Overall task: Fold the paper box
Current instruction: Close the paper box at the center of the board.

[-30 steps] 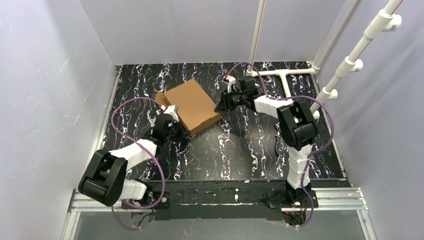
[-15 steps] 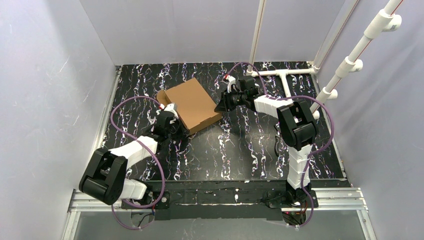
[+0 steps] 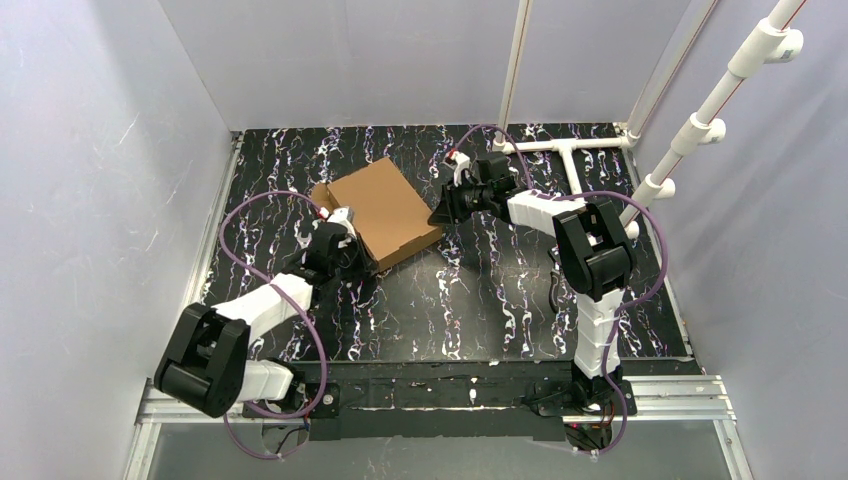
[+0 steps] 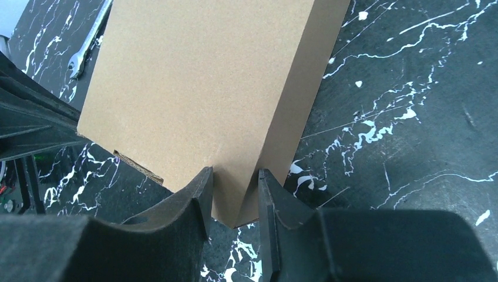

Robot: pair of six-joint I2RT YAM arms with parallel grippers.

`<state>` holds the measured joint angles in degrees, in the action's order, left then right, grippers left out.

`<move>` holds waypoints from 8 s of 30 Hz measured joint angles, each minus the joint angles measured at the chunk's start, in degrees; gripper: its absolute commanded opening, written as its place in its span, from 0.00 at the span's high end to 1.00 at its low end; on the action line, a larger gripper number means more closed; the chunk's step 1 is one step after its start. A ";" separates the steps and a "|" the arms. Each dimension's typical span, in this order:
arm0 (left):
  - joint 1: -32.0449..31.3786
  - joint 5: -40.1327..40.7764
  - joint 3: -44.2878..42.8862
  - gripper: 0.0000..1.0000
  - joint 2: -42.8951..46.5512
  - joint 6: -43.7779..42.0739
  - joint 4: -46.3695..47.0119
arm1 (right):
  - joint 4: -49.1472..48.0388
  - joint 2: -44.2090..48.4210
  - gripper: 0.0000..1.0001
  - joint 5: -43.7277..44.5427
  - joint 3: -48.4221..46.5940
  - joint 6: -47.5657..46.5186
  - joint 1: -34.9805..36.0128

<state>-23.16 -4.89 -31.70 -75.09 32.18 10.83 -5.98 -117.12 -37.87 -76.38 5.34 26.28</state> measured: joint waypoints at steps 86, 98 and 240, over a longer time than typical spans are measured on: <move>-12.33 7.08 -2.60 1.00 5.09 -37.55 -18.80 | 1.90 -0.63 0.64 -4.52 -0.46 -1.05 1.11; -12.31 4.48 -2.64 1.00 4.98 -35.43 -17.75 | 1.95 -0.63 0.67 -4.74 -0.46 -0.98 0.74; -5.88 -16.26 -3.67 1.00 -7.54 -26.95 7.72 | -1.38 13.16 0.65 2.84 17.09 -86.77 4.98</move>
<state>-29.04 -21.15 -35.38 -82.63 5.23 18.55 -7.35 -103.96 -35.03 -59.29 -81.43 31.27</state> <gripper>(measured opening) 0.010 0.385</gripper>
